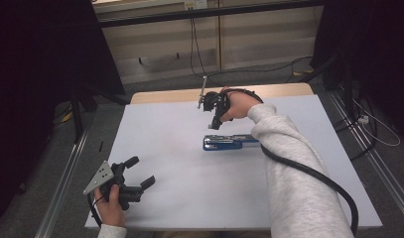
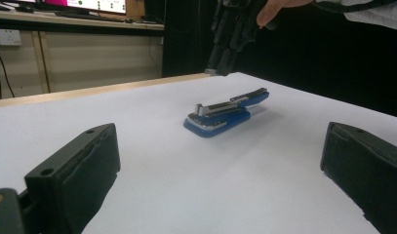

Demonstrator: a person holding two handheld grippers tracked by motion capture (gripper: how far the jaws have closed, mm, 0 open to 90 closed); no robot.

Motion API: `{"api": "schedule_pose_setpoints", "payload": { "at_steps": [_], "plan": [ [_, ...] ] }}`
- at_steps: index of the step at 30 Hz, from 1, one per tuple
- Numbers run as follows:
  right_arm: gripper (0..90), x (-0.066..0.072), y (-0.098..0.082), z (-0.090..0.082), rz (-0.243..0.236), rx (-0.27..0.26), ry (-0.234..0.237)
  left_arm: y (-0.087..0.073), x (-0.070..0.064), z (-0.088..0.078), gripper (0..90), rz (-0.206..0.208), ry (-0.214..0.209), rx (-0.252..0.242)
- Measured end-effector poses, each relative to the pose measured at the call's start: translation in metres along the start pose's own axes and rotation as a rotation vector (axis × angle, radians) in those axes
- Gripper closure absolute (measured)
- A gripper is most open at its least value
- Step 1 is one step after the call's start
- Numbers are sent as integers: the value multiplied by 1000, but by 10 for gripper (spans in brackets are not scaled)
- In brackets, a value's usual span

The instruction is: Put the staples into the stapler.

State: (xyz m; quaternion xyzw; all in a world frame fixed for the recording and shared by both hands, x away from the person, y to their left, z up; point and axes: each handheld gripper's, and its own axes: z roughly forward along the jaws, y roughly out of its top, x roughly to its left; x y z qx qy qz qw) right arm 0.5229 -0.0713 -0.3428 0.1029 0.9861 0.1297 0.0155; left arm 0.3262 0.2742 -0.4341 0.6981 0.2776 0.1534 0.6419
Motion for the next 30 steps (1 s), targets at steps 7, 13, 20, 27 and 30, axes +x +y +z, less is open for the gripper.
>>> {"api": "schedule_pose_setpoints", "payload": {
  "at_steps": [7,13,20,27,30],
  "plan": [
    [782,1,7,3,7,-9,8,0,0,0,10,-1,0,0],
    [782,1,11,11,0,-10,13,0,1,0,10,9,2,8],
    [782,1,12,17,0,-2,22,0,0,0,10,1,0,8],
    [782,1,11,17,4,-13,17,0,0,0,11,3,-1,9],
    [782,1,9,20,-2,-18,18,0,0,1,11,2,-1,9]
  ]
}}
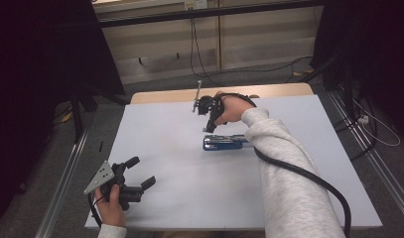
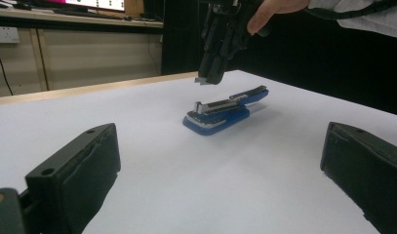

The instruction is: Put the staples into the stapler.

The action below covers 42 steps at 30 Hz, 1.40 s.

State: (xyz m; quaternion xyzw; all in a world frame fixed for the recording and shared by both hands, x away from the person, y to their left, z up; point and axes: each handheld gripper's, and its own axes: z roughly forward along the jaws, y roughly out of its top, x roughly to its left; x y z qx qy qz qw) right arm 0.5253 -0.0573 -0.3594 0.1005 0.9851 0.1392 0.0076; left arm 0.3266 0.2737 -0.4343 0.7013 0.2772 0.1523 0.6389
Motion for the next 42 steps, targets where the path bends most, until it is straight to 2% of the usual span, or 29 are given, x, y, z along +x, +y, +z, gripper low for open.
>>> {"api": "schedule_pose_setpoints", "payload": {
  "at_steps": [4,9,11,19,20,31,42],
  "plan": [
    [782,2,-1,3,18,7,1,0,0,0,11,1,-1,-3],
    [782,1,-3,7,8,8,4,0,0,1,12,-4,-4,-3],
    [782,0,-3,10,2,3,6,0,0,0,12,7,0,-2],
    [782,0,-7,17,18,20,9,0,0,0,12,5,-3,2],
    [782,0,-8,19,14,8,8,0,0,0,12,4,-3,1],
    [782,1,-10,23,21,24,9,0,0,0,12,5,-2,2],
    [781,1,-10,26,3,30,15,0,0,0,12,5,-3,4]
  ]
}}
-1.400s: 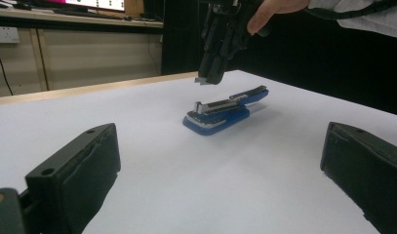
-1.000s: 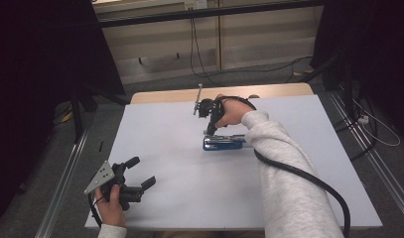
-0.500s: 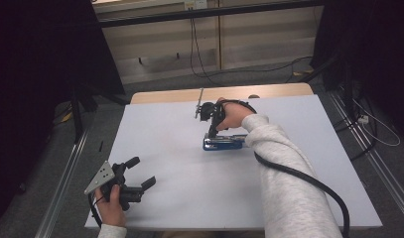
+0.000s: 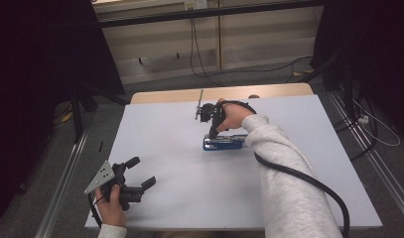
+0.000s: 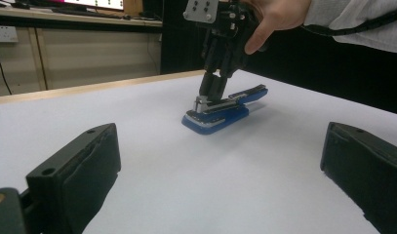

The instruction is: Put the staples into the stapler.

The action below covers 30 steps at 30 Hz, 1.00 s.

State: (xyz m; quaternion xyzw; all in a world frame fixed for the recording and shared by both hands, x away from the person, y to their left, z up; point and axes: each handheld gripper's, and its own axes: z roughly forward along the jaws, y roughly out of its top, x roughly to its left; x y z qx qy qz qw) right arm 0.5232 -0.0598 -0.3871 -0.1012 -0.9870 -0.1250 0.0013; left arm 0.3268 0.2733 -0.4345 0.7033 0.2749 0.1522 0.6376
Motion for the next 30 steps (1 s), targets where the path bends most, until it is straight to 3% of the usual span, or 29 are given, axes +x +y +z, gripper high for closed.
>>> {"api": "schedule_pose_setpoints", "payload": {
  "at_steps": [11,18,23,30],
  "plan": [
    [777,1,1,2,9,10,1,0,0,0,12,-4,0,1],
    [683,1,1,3,15,-9,-2,0,0,0,12,-2,1,2],
    [623,1,-7,-4,37,-77,-1,0,0,1,12,4,0,10],
    [525,0,-31,-16,108,-181,-30,0,-1,3,12,5,-12,22]
  ]
}}
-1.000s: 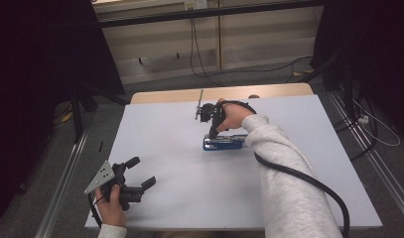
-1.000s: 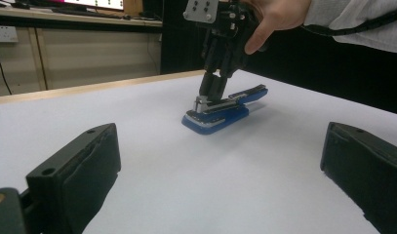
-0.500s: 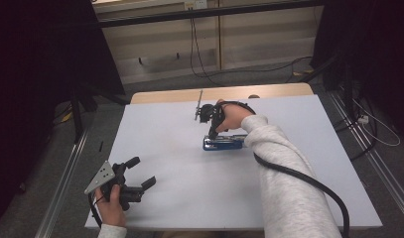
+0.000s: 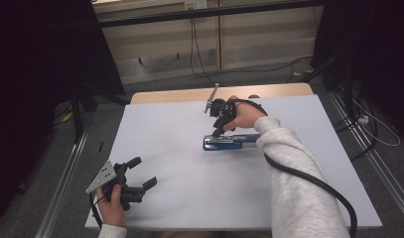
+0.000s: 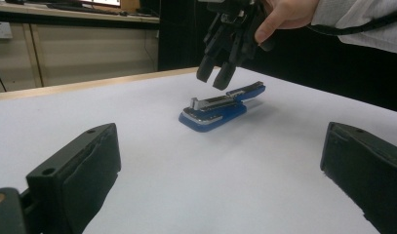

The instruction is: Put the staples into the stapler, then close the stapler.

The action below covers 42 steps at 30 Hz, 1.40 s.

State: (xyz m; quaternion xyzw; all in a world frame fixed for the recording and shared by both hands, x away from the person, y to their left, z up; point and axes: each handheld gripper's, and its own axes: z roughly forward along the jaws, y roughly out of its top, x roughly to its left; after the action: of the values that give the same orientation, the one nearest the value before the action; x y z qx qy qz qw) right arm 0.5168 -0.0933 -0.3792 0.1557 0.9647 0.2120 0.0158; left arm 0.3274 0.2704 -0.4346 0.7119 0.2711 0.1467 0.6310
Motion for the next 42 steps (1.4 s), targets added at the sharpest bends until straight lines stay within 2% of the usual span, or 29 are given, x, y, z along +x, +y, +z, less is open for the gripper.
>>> {"api": "schedule_pose_setpoints", "payload": {
  "at_steps": [5,7,9,13,17,23,26,28,31,35,39,42],
  "plan": [
    [434,0,-17,-5,44,-48,-13,0,-2,3,12,-1,-15,14],
    [368,-1,-28,-8,58,-101,-16,0,-2,5,12,5,-18,22],
    [341,0,-32,-9,70,-112,-22,1,-2,8,12,3,-24,36],
    [245,2,-48,-14,115,-179,-45,2,-6,16,13,7,-41,69],
    [202,5,-66,-20,154,-225,-62,3,-10,24,13,0,-57,82],
    [177,9,-93,-26,209,-264,-103,5,-11,34,13,-2,-54,108],
    [172,11,-107,-29,252,-295,-117,5,-11,41,13,-9,-58,118],
    [170,13,-116,-31,269,-314,-125,6,-11,45,13,-15,-49,126],
    [162,15,-129,-32,289,-319,-147,8,-11,51,11,-9,-10,132],
    [160,20,-145,-35,319,-330,-170,10,-10,58,11,-7,-6,138],
    [160,25,-158,-40,347,-348,-219,11,-10,68,11,-20,6,149],
    [185,30,-167,-41,361,-371,-223,12,-11,76,12,-26,28,164]
  ]
}}
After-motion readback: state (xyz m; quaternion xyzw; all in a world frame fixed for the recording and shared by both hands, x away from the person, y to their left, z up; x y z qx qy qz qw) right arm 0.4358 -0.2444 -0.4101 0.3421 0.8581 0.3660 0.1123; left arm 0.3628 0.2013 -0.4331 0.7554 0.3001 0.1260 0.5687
